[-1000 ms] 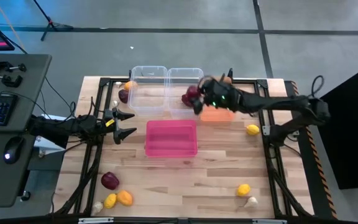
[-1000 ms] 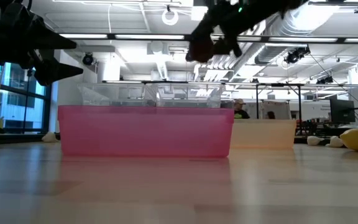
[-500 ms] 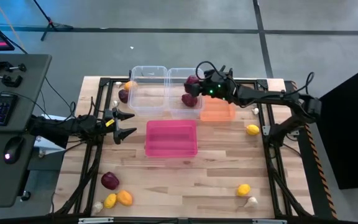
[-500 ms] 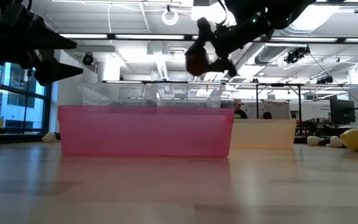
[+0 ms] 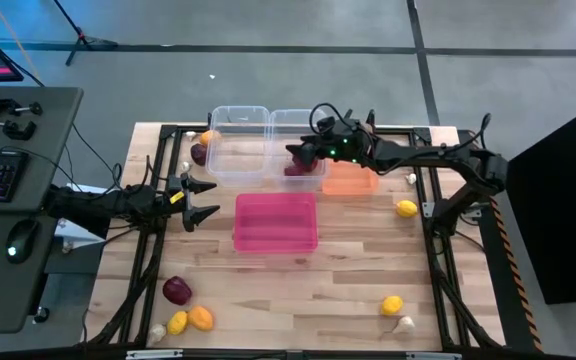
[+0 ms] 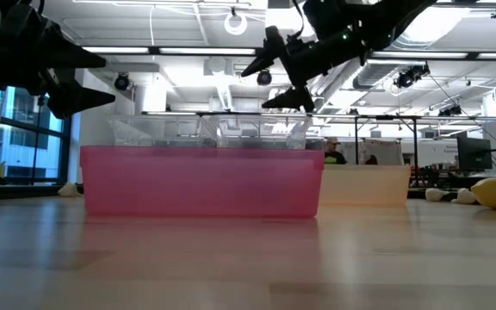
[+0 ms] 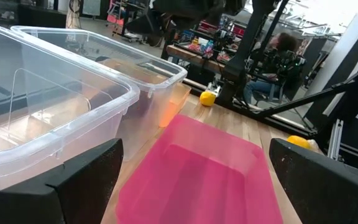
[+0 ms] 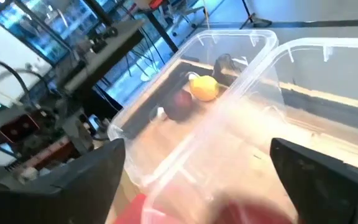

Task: Sort produce into baskets
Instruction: Put the yellow lemon into the orange bin

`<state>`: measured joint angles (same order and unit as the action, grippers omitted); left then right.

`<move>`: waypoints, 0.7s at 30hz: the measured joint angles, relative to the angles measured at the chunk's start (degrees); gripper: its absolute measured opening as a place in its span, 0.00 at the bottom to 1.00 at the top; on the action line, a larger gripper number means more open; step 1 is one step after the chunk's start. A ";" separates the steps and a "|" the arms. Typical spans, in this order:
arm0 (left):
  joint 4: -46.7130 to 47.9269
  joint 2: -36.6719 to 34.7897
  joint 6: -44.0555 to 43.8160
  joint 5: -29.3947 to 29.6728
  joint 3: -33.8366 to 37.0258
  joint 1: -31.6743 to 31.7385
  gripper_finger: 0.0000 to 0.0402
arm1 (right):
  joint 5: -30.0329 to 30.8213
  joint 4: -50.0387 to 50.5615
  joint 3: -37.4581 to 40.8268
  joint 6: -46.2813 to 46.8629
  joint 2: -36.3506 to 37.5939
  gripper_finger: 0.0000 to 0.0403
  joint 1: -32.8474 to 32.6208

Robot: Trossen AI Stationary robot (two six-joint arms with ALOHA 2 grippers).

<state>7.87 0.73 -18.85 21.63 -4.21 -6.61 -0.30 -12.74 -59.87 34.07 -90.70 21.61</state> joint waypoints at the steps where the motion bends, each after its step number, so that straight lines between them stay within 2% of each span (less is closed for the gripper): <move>1: -0.01 0.00 -0.02 0.00 0.00 -0.02 0.97 | 0.00 0.91 -0.62 -1.24 0.00 0.97 0.00; 4: -0.01 0.00 -0.02 0.00 0.00 0.00 0.97 | -0.11 3.56 -3.05 -5.40 0.00 0.93 0.45; 8: -0.01 0.00 -0.02 -0.02 0.00 -0.02 0.97 | -4.76 13.15 -8.54 -10.40 1.97 0.92 2.55; 11: -0.01 0.00 -0.02 -0.02 0.00 -0.02 0.97 | -7.31 25.55 -14.11 -13.09 4.38 0.92 4.30; 15: 0.00 0.00 -0.02 -0.02 0.01 -0.02 0.97 | -6.58 45.58 -20.28 -17.12 7.08 0.92 5.04; 21: -0.02 0.00 -0.02 0.00 0.00 -0.02 0.97 | -6.08 68.28 -20.20 -20.95 12.35 0.92 2.45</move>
<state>7.85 0.73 -18.87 21.63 -4.21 -6.63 -6.37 55.54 -80.07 13.12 -78.35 24.05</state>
